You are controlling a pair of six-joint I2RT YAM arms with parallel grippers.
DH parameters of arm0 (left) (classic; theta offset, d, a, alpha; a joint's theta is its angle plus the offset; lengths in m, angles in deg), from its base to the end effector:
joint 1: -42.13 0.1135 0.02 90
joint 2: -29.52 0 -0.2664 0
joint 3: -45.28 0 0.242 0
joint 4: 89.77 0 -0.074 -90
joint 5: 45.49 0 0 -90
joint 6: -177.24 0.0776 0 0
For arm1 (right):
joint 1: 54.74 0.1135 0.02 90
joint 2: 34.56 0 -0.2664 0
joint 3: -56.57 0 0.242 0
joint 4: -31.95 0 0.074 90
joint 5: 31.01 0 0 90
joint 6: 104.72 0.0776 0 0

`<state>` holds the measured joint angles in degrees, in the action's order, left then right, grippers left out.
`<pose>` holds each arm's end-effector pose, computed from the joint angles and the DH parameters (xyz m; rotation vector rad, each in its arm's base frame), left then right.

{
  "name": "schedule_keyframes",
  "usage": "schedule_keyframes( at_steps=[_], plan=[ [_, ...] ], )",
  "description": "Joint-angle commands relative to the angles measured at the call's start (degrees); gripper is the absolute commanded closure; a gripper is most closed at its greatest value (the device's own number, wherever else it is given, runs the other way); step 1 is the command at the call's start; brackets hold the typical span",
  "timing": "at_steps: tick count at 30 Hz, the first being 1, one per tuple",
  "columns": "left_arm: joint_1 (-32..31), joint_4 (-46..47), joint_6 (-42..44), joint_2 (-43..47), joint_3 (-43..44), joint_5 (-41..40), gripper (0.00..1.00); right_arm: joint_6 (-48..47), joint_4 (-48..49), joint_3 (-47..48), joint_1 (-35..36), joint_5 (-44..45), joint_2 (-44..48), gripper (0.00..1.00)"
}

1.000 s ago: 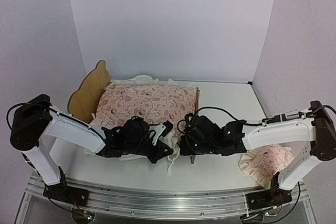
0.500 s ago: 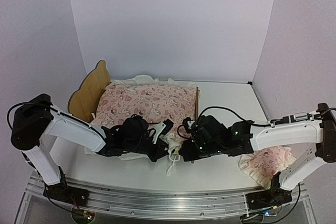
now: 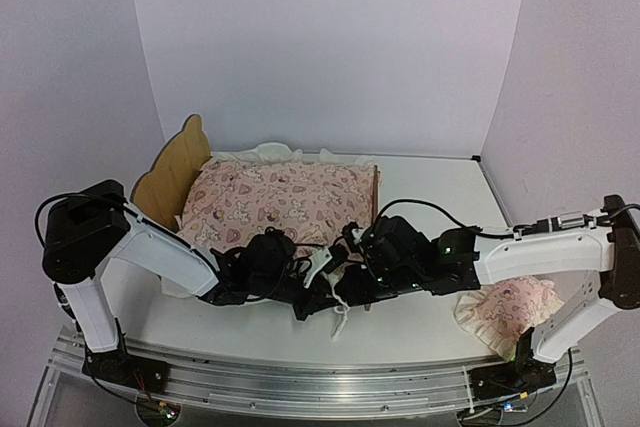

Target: Set up the pet bed

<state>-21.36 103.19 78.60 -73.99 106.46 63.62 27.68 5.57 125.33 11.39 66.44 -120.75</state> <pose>0.1511 -0.3599 0.1373 1.2272 1.8864 -1.0757 0.1476 0.3088 0.2023 -0.4398 2.4262 0.7594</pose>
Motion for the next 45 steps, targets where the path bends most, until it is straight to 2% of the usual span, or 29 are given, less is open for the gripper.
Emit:
schedule_keyframes(
  at_steps=[1, 13, 20, 24, 27, 29, 34, 41, 45],
  plan=[
    [0.1, 8.0, 5.8, -2.4, 1.6, 0.7, 1.00, 1.9, 0.4, -0.7, -0.1, 0.4, 0.9, 0.88],
    [0.0, 12.3, 6.3, -4.0, 1.0, 0.6, 1.00, 2.2, -9.2, 1.8, -0.1, -1.9, 6.2, 0.63],
    [0.0, 12.9, 6.5, -4.1, 1.0, 0.3, 1.00, 4.6, -13.1, -0.1, -0.6, -0.2, 11.2, 0.58],
    [-0.1, 13.0, 6.9, -4.1, 1.3, 0.5, 1.00, 7.4, -9.5, -6.4, -3.0, -1.3, 13.6, 0.61],
    [-0.2, 12.8, 7.4, -4.2, 1.5, 0.5, 1.00, 9.1, -3.4, -8.7, -5.2, -4.6, 12.8, 0.53],
    [-0.2, 12.9, 7.5, -4.2, 1.6, 0.5, 1.00, 9.5, -2.9, -8.3, -5.6, -4.7, 11.4, 0.50],
    [-0.5, 13.1, 7.5, -4.2, 1.7, 0.8, 1.00, 10.9, 0.9, -9.6, -6.3, -4.5, 10.1, 0.51],
    [-0.5, 13.9, 7.2, -4.2, 1.9, 0.8, 1.00, 14.7, 7.8, -13.6, -7.4, -5.3, 9.3, 0.66],
    [-0.5, 14.0, 7.2, -4.1, 1.9, 0.8, 1.00, 15.8, 10.5, -14.8, -7.7, -5.8, 9.1, 0.66]
  ],
)
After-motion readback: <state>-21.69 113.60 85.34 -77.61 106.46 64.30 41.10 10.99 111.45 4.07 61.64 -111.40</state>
